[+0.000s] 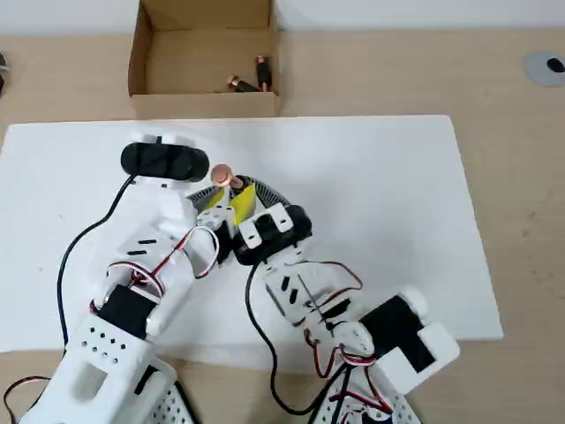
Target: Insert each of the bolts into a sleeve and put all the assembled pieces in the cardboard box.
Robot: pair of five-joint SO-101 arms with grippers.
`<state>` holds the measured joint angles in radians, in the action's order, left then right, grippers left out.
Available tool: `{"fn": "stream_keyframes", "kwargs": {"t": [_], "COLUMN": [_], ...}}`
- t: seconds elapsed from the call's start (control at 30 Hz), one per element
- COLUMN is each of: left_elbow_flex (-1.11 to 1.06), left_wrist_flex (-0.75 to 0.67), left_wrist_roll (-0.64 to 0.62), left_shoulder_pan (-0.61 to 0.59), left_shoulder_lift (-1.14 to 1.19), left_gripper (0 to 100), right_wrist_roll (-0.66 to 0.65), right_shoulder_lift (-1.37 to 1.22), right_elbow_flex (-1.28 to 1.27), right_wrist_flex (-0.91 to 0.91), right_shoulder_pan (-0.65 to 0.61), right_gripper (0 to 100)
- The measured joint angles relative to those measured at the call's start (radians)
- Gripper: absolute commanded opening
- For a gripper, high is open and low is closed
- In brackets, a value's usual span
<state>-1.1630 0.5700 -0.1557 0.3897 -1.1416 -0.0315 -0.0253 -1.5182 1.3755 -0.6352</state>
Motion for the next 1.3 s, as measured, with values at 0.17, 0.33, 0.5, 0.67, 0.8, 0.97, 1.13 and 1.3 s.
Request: {"fn": "stream_keyframes", "kwargs": {"t": [0.17,0.33,0.5,0.67,0.8,0.97,1.13,1.3], "left_elbow_flex": [0.040,0.120,0.137,0.137,0.117,0.029,0.029,0.028], "left_wrist_flex": [0.003,0.003,0.003,0.003,0.000,-0.023,-0.049,-0.064], "left_wrist_roll": [-0.002,-0.008,-0.008,-0.008,-0.008,-0.009,0.038,0.040], "left_shoulder_pan": [-0.052,-0.078,-0.078,-0.078,-0.064,-0.044,-0.043,-0.040], "left_shoulder_lift": [0.002,0.000,0.000,0.000,-0.005,-0.005,-0.008,-0.006], "left_gripper": [16,16,16,16,16,8,5,15], "right_wrist_roll": [-0.011,-0.017,-0.017,-0.018,-0.018,-0.018,-0.017,-0.015], "right_shoulder_lift": [0.000,0.000,0.000,0.000,-0.002,-0.003,-0.003,-0.003], "right_elbow_flex": [0.000,-0.002,-0.002,-0.002,-0.002,-0.005,-0.003,-0.003], "right_wrist_flex": [0.000,-0.002,-0.002,-0.002,-0.002,-0.002,-0.002,-0.002], "right_shoulder_pan": [-0.012,-0.028,-0.028,-0.028,-0.028,-0.026,-0.028,-0.026], "right_gripper": [1.0,1.0,1.0,1.0,1.0,1.0,1.0,1.0]}}
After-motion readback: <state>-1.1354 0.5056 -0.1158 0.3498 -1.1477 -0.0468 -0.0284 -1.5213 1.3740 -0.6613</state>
